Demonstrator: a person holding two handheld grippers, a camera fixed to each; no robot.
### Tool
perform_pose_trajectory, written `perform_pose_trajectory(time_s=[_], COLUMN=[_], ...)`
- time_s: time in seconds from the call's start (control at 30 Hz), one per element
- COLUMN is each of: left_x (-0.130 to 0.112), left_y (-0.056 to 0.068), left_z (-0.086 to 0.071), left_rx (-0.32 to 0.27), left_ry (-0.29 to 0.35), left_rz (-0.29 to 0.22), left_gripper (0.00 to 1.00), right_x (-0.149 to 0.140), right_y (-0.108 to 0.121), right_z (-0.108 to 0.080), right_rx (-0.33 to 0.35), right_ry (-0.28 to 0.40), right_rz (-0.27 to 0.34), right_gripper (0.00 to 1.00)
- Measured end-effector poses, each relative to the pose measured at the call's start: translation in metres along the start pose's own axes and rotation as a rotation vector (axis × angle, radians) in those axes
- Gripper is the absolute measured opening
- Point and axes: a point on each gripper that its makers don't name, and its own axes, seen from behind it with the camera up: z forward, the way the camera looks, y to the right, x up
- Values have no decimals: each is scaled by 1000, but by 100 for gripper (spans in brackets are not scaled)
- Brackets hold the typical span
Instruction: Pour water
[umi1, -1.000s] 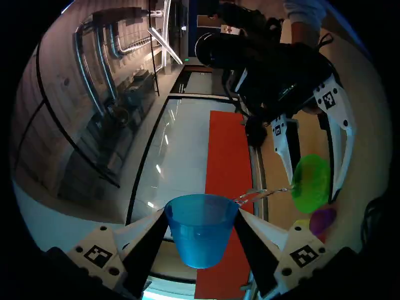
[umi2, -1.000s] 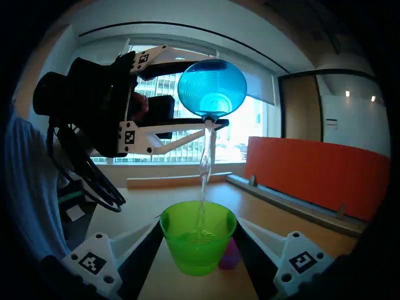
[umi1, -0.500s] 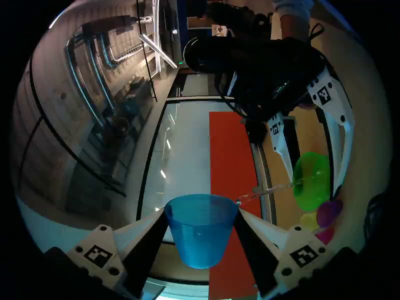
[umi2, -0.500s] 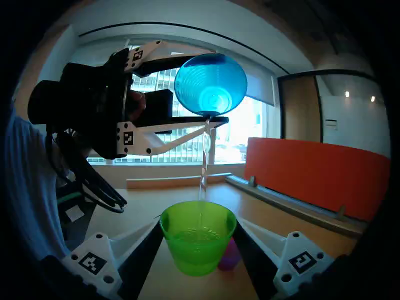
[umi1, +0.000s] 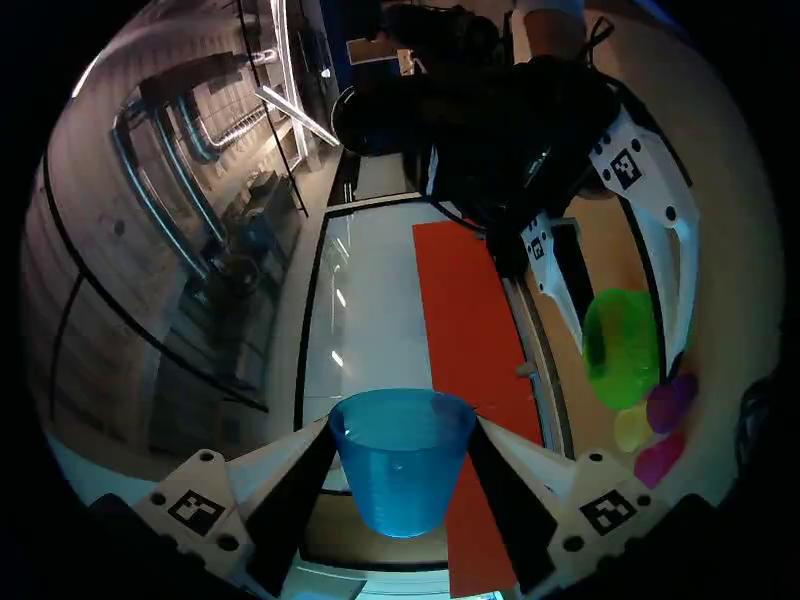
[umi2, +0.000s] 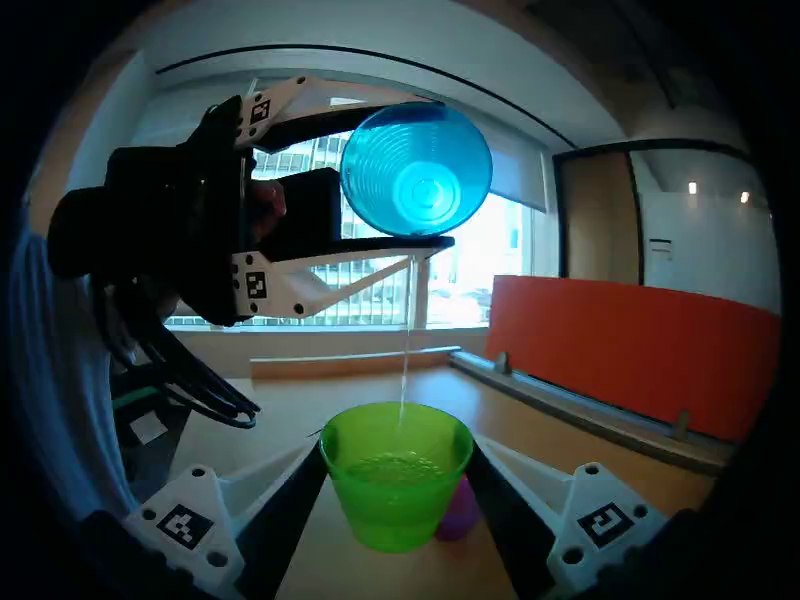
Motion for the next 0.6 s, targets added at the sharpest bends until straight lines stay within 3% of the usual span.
perform_pose_trajectory(time_s=[0.37, 0.5, 0.6], left_x=[-3, -10, -13], left_y=[4, 9, 12], left_z=[1, 2, 3], left_rx=[-7, -20, -28], left_ry=[-4, -20, -28], left_rz=[-49, -119, -200], left_gripper=[87, 87, 87], right_x=[2, 3, 4], right_y=[0, 1, 2], right_z=[2, 3, 4], right_rx=[-2, -5, -8], right_ry=[4, 6, 7], right_rz=[2, 1, 0], right_gripper=[91, 91, 91])
